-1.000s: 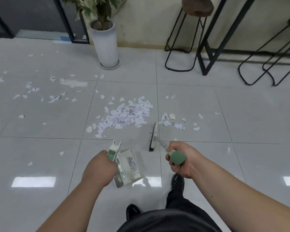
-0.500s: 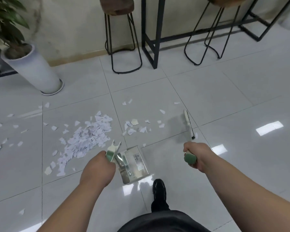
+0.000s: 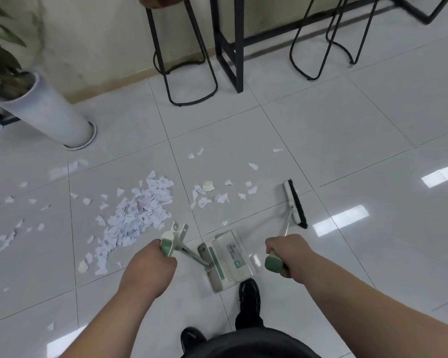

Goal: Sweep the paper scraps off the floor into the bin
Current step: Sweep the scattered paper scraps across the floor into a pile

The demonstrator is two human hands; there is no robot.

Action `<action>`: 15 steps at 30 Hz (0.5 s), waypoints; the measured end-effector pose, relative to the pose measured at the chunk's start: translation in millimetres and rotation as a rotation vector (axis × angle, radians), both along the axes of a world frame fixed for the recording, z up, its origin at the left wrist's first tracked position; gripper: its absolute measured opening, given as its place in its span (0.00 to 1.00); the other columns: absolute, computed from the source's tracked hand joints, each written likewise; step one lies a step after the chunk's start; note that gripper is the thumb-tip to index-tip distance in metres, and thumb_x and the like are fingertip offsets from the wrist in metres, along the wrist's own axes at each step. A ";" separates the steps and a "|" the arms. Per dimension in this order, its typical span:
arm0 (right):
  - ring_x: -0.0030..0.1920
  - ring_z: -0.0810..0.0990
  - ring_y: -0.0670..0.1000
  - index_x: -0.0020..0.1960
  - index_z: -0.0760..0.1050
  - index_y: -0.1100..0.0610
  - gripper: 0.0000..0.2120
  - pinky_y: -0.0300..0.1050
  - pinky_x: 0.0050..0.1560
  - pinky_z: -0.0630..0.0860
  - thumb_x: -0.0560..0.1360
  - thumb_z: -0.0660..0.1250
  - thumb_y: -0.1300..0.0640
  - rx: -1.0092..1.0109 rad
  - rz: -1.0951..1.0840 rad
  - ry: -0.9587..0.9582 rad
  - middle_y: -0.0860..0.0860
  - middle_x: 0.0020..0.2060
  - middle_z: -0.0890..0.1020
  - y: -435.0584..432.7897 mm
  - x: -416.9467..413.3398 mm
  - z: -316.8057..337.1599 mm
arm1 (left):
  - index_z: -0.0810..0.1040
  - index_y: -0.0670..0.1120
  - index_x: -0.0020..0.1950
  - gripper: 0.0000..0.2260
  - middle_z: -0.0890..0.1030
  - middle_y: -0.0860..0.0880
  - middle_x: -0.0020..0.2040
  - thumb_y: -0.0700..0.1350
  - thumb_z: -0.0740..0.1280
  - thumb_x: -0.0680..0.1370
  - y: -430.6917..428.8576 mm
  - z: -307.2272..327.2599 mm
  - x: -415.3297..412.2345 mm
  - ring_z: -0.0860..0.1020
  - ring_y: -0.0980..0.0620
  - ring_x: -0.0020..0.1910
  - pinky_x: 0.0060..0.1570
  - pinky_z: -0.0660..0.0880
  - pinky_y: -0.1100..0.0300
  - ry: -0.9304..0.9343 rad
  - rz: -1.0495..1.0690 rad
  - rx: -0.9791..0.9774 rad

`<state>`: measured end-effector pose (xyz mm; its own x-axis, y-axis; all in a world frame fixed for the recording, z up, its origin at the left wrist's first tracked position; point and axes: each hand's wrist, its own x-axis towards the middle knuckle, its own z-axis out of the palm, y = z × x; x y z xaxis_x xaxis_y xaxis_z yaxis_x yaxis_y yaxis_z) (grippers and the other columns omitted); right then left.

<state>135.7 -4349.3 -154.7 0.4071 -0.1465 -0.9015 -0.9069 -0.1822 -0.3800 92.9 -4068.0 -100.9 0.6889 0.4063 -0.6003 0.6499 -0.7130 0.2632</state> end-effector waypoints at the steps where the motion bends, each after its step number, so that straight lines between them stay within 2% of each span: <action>1: 0.27 0.66 0.53 0.37 0.72 0.61 0.04 0.38 0.27 0.64 0.68 0.67 0.66 0.027 0.034 -0.003 0.54 0.28 0.72 12.3 -1.6 2.9 | 0.73 0.49 0.45 0.04 0.79 0.46 0.38 0.41 0.61 0.75 3.0 0.4 -1.6 0.78 0.44 0.33 0.34 0.74 0.58 0.004 0.014 0.003; 5: 0.27 0.67 0.52 0.40 0.74 0.61 0.02 0.37 0.25 0.61 0.68 0.67 0.64 0.111 0.220 0.015 0.55 0.32 0.73 63.3 -3.0 8.6 | 0.73 0.50 0.45 0.05 0.79 0.47 0.36 0.41 0.61 0.75 19.0 1.6 -12.2 0.78 0.44 0.32 0.34 0.74 0.57 0.019 0.083 0.006; 9: 0.26 0.68 0.51 0.43 0.76 0.59 0.03 0.35 0.25 0.60 0.69 0.66 0.63 0.243 0.289 0.047 0.55 0.33 0.74 118.9 -0.3 15.5 | 0.74 0.48 0.45 0.03 0.81 0.46 0.37 0.41 0.61 0.75 41.8 2.6 -25.1 0.80 0.43 0.34 0.35 0.75 0.56 0.017 0.135 0.036; 15: 0.35 0.74 0.54 0.44 0.75 0.58 0.05 0.37 0.28 0.61 0.69 0.68 0.65 0.403 0.159 0.089 0.59 0.41 0.76 167.4 30.8 37.2 | 0.73 0.47 0.45 0.03 0.79 0.46 0.37 0.41 0.61 0.76 83.6 4.8 -41.1 0.78 0.45 0.32 0.33 0.72 0.58 0.007 0.198 0.046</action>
